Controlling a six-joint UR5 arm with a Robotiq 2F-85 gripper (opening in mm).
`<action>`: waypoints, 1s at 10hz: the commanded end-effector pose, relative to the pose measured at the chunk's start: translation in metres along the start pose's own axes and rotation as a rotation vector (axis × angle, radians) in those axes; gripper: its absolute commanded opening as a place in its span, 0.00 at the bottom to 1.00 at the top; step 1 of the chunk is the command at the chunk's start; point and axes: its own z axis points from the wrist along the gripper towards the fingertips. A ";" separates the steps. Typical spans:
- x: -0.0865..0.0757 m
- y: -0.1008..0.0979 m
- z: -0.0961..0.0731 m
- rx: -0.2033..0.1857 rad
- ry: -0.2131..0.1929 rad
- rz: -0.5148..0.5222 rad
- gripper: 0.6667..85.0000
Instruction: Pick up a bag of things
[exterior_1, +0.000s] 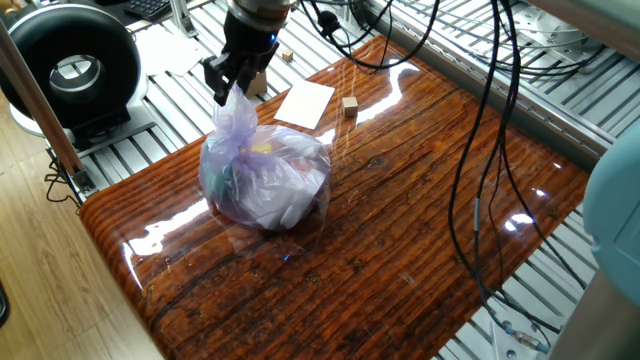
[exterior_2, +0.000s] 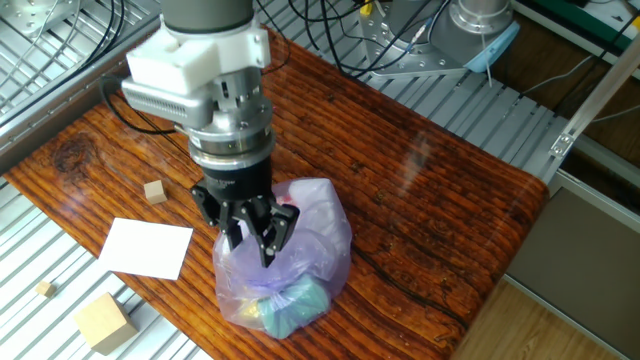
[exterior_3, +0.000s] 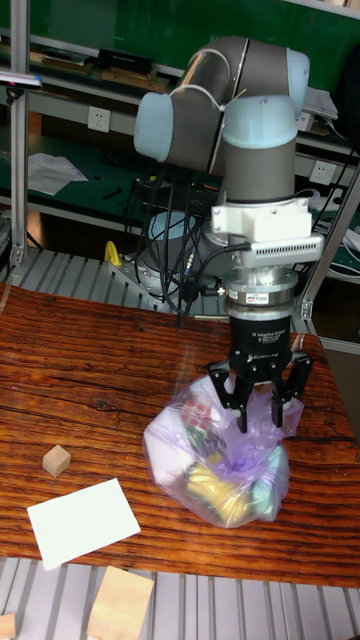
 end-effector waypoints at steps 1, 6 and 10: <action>-0.003 -0.001 0.017 -0.027 -0.035 -0.010 0.56; 0.000 -0.019 0.035 0.033 -0.062 -0.055 0.57; 0.039 -0.044 0.016 0.099 0.004 -0.097 0.58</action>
